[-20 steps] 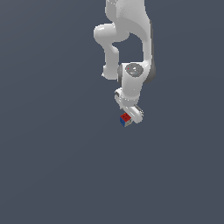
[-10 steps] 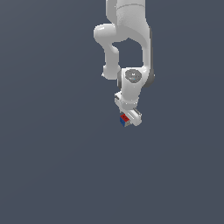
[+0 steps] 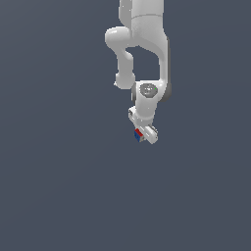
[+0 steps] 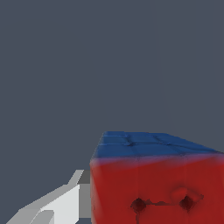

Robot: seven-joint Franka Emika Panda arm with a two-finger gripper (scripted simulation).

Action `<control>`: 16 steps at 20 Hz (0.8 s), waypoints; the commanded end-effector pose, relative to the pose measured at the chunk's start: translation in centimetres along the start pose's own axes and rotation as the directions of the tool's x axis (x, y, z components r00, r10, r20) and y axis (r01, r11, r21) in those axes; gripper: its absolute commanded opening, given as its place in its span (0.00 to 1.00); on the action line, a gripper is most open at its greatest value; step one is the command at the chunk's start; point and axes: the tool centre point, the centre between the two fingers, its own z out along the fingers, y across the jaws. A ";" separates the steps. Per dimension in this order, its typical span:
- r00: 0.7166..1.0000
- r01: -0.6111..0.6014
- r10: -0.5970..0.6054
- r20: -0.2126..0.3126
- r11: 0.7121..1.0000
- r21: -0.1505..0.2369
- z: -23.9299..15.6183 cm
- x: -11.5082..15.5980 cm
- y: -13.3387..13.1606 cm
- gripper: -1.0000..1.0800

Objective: Pick up the object and move it to a goal position.

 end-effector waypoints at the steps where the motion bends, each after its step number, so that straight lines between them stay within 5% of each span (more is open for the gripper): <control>1: 1.000 0.000 0.000 0.000 1.000 0.000 0.1 0.0 0.0 0.00; 16: 1.000 0.000 0.000 0.000 1.000 0.001 -1.3 -0.2 -0.1 0.00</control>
